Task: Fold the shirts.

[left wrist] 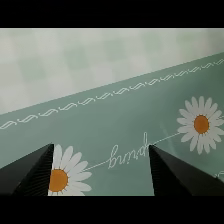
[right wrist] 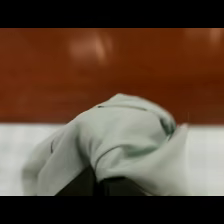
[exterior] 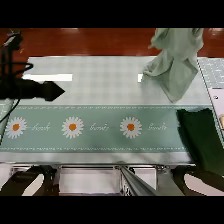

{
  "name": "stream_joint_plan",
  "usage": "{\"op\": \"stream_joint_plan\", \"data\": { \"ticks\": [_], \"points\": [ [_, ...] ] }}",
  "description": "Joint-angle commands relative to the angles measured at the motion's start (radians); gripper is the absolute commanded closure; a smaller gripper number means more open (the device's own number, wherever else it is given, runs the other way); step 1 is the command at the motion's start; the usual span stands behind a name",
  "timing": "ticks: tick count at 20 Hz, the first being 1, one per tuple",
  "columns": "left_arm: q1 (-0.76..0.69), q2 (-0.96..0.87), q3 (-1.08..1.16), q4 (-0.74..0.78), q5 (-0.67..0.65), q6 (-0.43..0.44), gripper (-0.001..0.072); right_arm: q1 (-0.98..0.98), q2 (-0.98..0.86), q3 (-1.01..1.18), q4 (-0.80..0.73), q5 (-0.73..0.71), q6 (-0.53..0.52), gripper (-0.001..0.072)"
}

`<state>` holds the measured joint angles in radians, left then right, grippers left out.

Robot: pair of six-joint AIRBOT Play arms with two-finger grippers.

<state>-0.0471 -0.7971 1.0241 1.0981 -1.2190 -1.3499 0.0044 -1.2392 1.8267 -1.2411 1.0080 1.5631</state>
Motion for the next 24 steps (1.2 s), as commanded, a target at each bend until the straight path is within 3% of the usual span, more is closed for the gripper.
{"op": "stream_joint_plan", "data": {
  "ticks": [1, 6, 9, 11, 14, 17, 18, 19, 21, 24],
  "points": [
    [0.005, 0.273, -0.177, -0.025, 0.069, 0.003, 0.0005, 0.091, 0.195, 0.054, 0.009, -0.045, -0.015, 0.0692],
    [0.005, 0.364, -0.204, -0.026, 0.071, -0.077, 0.0005, 0.275, 0.253, 0.134, 0.006, 0.09, -0.025, 0.0692],
    [0.005, 0.35, -0.204, -0.024, 0.082, -0.076, 0.0005, 0.465, 0.239, -0.025, 0.0, 0.167, 0.0, 0.0692],
    [0.005, 0.335, -0.204, 0.007, 0.099, -0.076, 0.0006, 0.608, 0.222, -0.238, -0.021, 0.077, 0.061, 0.0692],
    [0.005, 0.3, -0.204, 0.078, 0.101, -0.076, 0.0005, 0.753, 0.127, -0.542, -0.028, -0.2, 0.233, 0.0691],
    [0.005, 0.264, -0.204, 0.08, 0.102, -0.111, 0.0006, 0.814, -0.077, -0.619, 0.048, -0.34, 0.328, 0.0688],
    [0.005, 0.252, -0.204, 0.08, 0.104, -0.137, 0.0006, 0.816, -0.135, -0.614, 0.134, -0.365, 0.31, 0.0493],
    [0.005, 0.242, -0.204, 0.08, 0.104, -0.148, 0.0005, 0.798, -0.172, -0.593, 0.223, -0.345, 0.24, 0.0079],
    [0.005, 0.23, -0.204, 0.077, 0.07, -0.148, 0.0006, 0.686, -0.188, -0.497, 0.351, -0.151, 0.071, 0.0085],
    [0.005, 0.229, -0.208, 0.077, -0.092, -0.148, 0.0005, 0.383, -0.053, -0.363, 0.195, 0.162, 0.045, 0.0087]
  ]
}}
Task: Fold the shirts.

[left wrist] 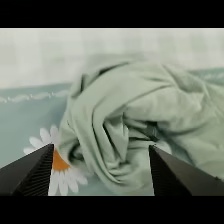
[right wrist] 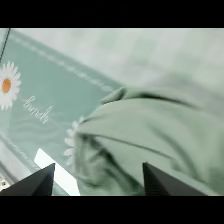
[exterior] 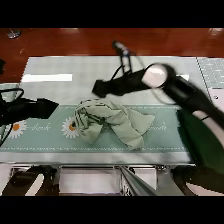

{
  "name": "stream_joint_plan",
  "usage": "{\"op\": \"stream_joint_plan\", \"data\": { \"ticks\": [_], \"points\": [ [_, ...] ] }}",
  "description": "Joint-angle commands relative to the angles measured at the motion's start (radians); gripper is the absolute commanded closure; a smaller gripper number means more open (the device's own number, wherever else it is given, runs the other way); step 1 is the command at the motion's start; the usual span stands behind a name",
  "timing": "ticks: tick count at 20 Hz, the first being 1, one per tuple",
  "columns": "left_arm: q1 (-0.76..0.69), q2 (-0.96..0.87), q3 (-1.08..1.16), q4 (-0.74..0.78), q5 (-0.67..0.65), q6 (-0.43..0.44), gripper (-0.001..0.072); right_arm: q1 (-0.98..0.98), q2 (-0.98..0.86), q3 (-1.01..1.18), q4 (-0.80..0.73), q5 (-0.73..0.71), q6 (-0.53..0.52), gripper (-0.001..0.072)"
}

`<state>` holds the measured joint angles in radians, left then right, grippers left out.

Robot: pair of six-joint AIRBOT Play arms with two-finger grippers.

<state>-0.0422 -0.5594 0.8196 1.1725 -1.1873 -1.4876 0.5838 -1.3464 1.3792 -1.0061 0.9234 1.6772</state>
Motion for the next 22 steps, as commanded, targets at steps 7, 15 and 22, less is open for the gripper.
{"op": "stream_joint_plan", "data": {
  "ticks": [7, 15, 22],
  "points": [
    [0.0, -0.008, -0.505, -0.277, -0.052, -0.053, 0.0006, -0.753, 0.642, -0.634, -0.238, 0.305, -0.011, 0.0097],
    [-0.072, -0.241, -0.609, -0.471, 0.39, 0.047, 0.0006, -0.613, 0.738, -1.001, 0.01, 0.238, -0.063, 0.0097],
    [-0.189, -0.457, -0.413, -0.493, 0.392, 0.194, 0.0685, -0.349, 0.568, -1.005, 0.048, 0.148, -0.048, 0.0096]
  ]
}}
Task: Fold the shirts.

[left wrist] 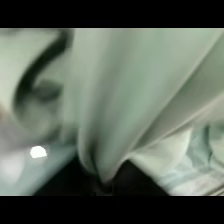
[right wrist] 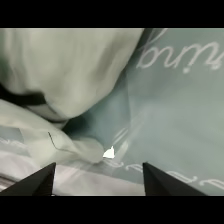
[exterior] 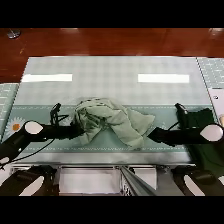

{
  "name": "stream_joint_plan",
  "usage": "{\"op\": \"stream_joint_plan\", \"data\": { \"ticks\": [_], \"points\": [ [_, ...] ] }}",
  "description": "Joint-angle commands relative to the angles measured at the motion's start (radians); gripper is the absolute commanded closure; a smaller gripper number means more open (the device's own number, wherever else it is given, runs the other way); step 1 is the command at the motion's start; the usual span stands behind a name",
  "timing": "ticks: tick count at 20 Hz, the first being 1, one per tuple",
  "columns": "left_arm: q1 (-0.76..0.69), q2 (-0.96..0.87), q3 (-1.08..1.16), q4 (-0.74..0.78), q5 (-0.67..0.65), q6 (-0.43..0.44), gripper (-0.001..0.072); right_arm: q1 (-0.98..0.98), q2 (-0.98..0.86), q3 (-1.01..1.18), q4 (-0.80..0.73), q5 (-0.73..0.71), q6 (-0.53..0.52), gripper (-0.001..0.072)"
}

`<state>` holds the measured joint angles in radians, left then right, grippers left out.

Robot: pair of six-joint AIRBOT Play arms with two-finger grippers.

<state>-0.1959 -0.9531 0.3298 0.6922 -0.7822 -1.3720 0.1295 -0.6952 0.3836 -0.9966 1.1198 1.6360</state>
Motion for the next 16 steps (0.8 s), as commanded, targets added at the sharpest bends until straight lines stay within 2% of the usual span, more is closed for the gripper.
{"op": "stream_joint_plan", "data": {
  "ticks": [1, 6, 7, 8, 9, 10, 12, 14, 16],
  "points": [
    [-0.034, -0.06, 0.108, -0.011, -0.04, 0.08, 0.0686, 0.151, -0.13, -0.01, 0.075, -0.084, -0.024, 0.0097],
    [-0.033, -0.056, 0.229, -0.012, -0.105, 0.097, 0.0686, 0.328, -0.333, 0.008, 0.32, -0.333, -0.135, 0.011],
    [-0.033, -0.056, 0.246, -0.012, -0.113, 0.097, 0.0685, 0.344, -0.381, 0.036, 0.346, -0.351, -0.15, 0.0227],
    [-0.033, -0.056, 0.264, -0.012, -0.126, 0.097, 0.0685, 0.353, -0.421, 0.073, 0.369, -0.344, -0.187, 0.044],
    [-0.032, -0.056, 0.286, -0.011, -0.146, 0.098, 0.0686, 0.354, -0.451, 0.122, 0.375, -0.319, -0.238, 0.0699],
    [-0.018, -0.055, 0.315, -0.011, -0.179, 0.105, 0.0685, 0.346, -0.459, 0.182, 0.36, -0.28, -0.266, 0.069],
    [0.06, -0.032, 0.427, -0.011, -0.289, 0.107, 0.0685, 0.286, -0.425, 0.364, 0.245, -0.193, -0.241, 0.0691],
    [0.181, 0.018, 0.61, -0.012, -0.366, 0.106, 0.0686, 0.176, -0.372, 0.668, 0.034, -0.101, -0.13, 0.0692],
    [0.299, 0.061, 0.837, -0.012, -0.383, 0.084, 0.0686, 0.08, -0.354, 1.011, -0.098, -0.009, -0.068, 0.0692]
  ]
}}
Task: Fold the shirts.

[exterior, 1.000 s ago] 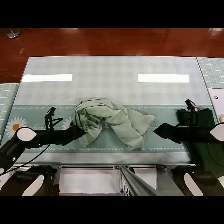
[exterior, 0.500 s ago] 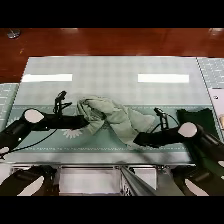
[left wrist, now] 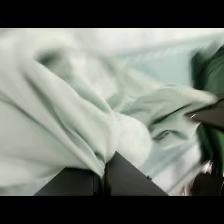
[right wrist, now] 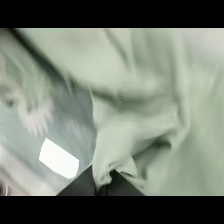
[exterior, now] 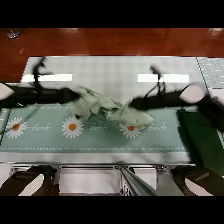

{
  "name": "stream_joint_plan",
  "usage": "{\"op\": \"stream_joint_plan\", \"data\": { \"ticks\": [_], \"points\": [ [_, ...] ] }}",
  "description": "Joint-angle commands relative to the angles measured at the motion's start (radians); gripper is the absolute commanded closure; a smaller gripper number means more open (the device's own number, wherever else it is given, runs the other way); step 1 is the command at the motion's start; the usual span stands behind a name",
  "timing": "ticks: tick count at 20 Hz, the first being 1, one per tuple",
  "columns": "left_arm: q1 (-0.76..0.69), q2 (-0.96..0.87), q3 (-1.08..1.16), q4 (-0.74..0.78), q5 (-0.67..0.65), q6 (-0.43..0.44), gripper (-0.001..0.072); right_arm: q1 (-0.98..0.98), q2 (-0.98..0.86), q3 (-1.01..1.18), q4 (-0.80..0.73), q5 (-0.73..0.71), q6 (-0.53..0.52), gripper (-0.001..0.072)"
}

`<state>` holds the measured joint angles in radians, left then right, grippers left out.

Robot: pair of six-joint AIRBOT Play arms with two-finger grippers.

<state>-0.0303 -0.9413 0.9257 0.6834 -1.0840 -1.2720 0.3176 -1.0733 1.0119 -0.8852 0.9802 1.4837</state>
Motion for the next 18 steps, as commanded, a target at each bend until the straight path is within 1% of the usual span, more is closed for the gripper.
{"op": "stream_joint_plan", "data": {
  "ticks": [1, 2, 4, 5, 6, 7, 8, 9, 11, 14, 16, 18],
  "points": [
    [0.18, 0.065, 0.361, -0.003, -0.087, -0.055, 0.0686, -0.145, 0.025, 0.565, -0.237, 0.186, 0.085, 0.0692],
    [0.214, 0.076, 0.482, -0.003, -0.104, -0.079, 0.0686, -0.166, 0.026, 0.721, -0.255, 0.243, 0.084, 0.0692],
    [0.276, 0.087, 0.701, 0.011, -0.172, -0.075, 0.0686, -0.173, 0.039, 1.006, -0.325, 0.357, 0.082, 0.0692],
    [0.314, 0.092, 0.814, 0.063, -0.224, -0.076, 0.0686, -0.173, 0.058, 1.099, -0.347, 0.394, 0.077, 0.0692],
    [0.345, 0.098, 0.909, 0.132, -0.274, -0.077, 0.0686, -0.173, 0.097, 1.15, -0.37, 0.407, 0.072, 0.0692],
    [0.359, 0.113, 0.991, 0.236, -0.299, -0.108, 0.0685, -0.173, 0.146, 1.153, -0.404, 0.404, 0.071, 0.0692],
    [0.36, 0.133, 1.043, 0.325, -0.303, -0.141, 0.0686, -0.173, 0.193, 1.153, -0.441, 0.415, 0.071, 0.0692],
    [0.358, 0.156, 1.082, 0.386, -0.309, -0.146, 0.0686, -0.173, 0.238, 1.153, -0.473, 0.427, 0.071, 0.0692],
    [0.296, 0.226, 1.104, 0.531, -0.316, -0.146, 0.0686, -0.173, 0.314, 1.153, -0.542, 0.429, 0.072, 0.0692],
    [0.098, 0.311, 1.103, 0.702, -0.391, -0.146, 0.0686, -0.173, 0.382, 1.152, -0.64, 0.483, 0.072, 0.0691],
    [-0.04, 0.339, 1.103, 0.777, -0.48, -0.15, 0.0686, -0.173, 0.402, 1.133, -0.666, 0.542, 0.073, 0.0691],
    [-0.119, 0.337, 1.081, 0.824, -0.625, -0.178, 0.0686, -0.173, 0.415, 1.058, -0.667, 0.592, 0.073, 0.0691]
  ]
}}
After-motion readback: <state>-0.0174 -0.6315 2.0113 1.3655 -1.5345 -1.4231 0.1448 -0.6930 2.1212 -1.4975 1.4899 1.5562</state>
